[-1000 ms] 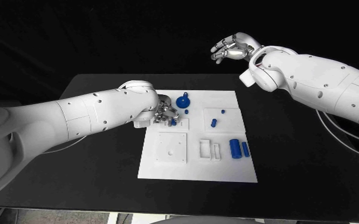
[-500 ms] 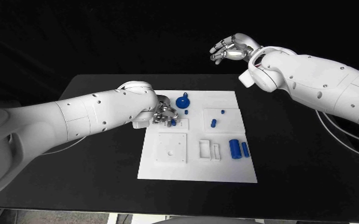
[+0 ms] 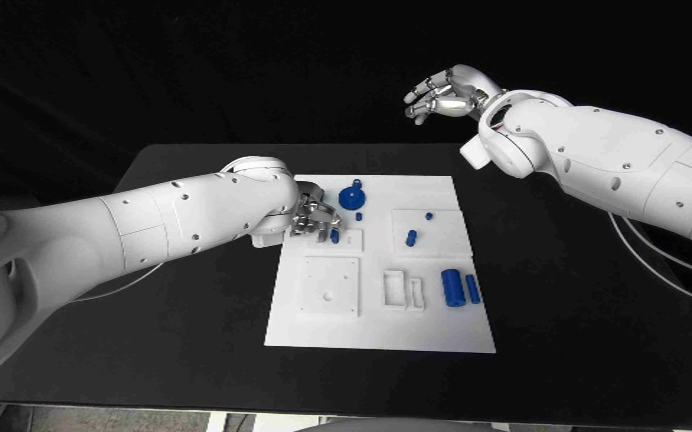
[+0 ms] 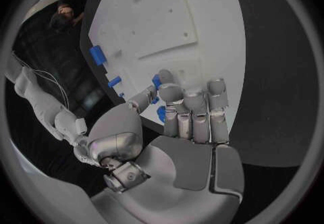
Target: Assemble the parts on the task board
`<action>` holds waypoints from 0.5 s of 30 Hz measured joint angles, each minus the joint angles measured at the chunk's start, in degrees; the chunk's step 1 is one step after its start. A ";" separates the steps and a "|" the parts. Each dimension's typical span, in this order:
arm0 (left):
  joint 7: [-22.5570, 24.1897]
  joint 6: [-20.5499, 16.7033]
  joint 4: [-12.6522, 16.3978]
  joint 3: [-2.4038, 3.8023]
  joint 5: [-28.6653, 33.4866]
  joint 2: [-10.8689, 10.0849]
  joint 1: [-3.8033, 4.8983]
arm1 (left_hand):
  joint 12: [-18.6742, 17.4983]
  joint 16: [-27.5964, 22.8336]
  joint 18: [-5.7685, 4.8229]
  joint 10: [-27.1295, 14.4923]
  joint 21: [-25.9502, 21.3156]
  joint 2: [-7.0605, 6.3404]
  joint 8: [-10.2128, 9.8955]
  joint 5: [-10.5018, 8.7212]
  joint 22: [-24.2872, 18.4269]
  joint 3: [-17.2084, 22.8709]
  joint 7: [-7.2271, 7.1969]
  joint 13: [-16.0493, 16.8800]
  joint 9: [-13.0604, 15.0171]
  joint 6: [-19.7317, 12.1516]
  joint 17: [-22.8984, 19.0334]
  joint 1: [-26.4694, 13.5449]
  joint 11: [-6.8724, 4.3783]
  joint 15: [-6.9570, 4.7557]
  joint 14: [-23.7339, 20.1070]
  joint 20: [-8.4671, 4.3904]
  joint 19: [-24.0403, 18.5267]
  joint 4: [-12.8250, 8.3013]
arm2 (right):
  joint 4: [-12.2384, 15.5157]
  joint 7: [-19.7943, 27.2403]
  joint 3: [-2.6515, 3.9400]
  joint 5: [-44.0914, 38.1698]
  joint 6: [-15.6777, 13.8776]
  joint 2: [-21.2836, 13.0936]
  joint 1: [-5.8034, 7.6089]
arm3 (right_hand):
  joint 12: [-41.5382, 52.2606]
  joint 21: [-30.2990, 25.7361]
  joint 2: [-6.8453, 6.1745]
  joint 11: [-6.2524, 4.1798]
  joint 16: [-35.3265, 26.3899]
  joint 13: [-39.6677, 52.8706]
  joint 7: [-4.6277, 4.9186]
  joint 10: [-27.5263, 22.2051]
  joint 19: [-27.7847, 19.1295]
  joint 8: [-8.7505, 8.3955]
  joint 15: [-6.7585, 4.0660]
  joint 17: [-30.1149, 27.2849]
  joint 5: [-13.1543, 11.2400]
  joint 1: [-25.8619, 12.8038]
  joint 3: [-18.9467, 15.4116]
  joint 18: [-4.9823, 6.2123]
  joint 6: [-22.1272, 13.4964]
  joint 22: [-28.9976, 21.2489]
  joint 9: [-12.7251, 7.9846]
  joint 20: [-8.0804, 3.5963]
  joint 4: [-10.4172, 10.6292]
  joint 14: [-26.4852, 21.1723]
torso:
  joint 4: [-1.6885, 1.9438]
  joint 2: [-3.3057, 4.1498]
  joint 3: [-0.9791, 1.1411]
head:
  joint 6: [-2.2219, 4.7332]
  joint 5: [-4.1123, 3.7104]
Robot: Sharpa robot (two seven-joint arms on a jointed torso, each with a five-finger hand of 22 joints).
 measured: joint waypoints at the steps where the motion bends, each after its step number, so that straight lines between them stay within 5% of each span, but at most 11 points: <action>1: 0.00 -0.17 0.03 0.11 0.01 -0.09 0.00 | 0.00 0.00 0.00 -0.11 0.00 -0.46 0.00 0.00 0.00 0.00 0.13 -0.09 0.00 -0.13 0.00 0.14 0.11 0.10 -0.10 0.09 -0.09 0.00 | -0.01 0.00 0.00 -0.01 0.00 -0.01 0.00 | 0.00 0.00 0.00 0.00 0.00 0.00 0.00 0.00 -0.09 0.00 0.00 0.00 0.00 0.00 0.00 0.00 0.00 0.02 -0.04 -0.09 0.00 0.00 | 0.00 -0.01 0.00 | 0.00 -0.01; 7: 0.17 -1.42 0.71 0.33 0.47 -0.86 0.00 | -0.95 -0.40 0.00 -0.18 0.00 -5.97 -0.67 0.00 -0.01 2.49 0.65 -0.93 -0.03 -1.05 -0.46 1.94 0.44 0.11 -0.50 0.09 -0.09 2.49 | -0.04 0.00 0.00 -0.04 0.02 -0.06 -0.03 | 0.00 0.00 0.00 0.00 -0.22 0.00 -0.01 0.00 -0.09 0.00 0.17 0.00 0.00 0.00 0.00 0.00 0.01 0.01 -0.05 -0.08 0.00 -0.17 | 0.02 -0.01 -0.03 | 0.00 -0.13; 10: 0.21 -2.08 0.99 1.34 0.86 -1.43 -0.08 | -1.81 -0.93 0.00 -0.74 -0.25 -7.26 -1.16 0.00 -0.01 3.29 0.81 -1.33 -0.09 -2.04 -0.83 3.11 1.00 0.11 -1.31 0.19 -0.60 3.29 | -0.06 0.00 0.00 -0.06 0.03 -0.19 -0.07 | 0.00 -0.21 0.00 0.00 -0.22 0.00 -0.02 0.00 -0.09 0.00 0.17 0.00 0.00 0.00 0.00 0.00 0.02 0.07 -0.05 -0.08 0.00 -0.17 | 0.01 -0.01 -0.03 | 0.07 -0.16; 12: 0.27 -2.52 1.27 1.61 1.12 -1.84 0.01 | -2.00 -1.11 0.00 -0.80 -0.27 -7.39 -1.24 0.00 -0.01 3.32 1.14 -1.49 -0.16 -2.37 -1.00 3.35 1.06 0.19 -1.41 0.29 -0.70 3.32 | -0.09 0.00 0.00 -0.06 0.03 -0.33 -0.09 | 0.00 -0.21 0.00 0.00 -0.22 0.00 -0.02 0.00 -0.28 0.00 0.17 0.00 0.00 0.00 0.00 0.00 0.02 0.07 -0.04 0.10 0.00 -0.17 | 0.01 -0.01 -0.03 | 0.10 -0.19; 15: 0.31 -2.89 1.45 1.81 1.63 -2.41 -0.01 | -2.00 -1.11 0.00 -0.80 -0.27 -5.73 -1.64 0.00 -0.01 3.04 1.22 -1.49 -0.27 -2.86 -1.13 5.11 1.06 0.19 -1.41 0.25 -0.91 2.57 | -0.10 0.00 0.00 -0.07 0.03 -0.48 -0.14 | 0.00 -0.21 0.00 0.00 -0.22 0.00 -0.02 0.00 -0.28 0.00 0.17 0.00 0.00 0.00 0.00 -0.01 0.02 0.07 -0.04 0.11 0.00 -0.17 | 0.01 -0.01 -0.03 | 0.13 -0.20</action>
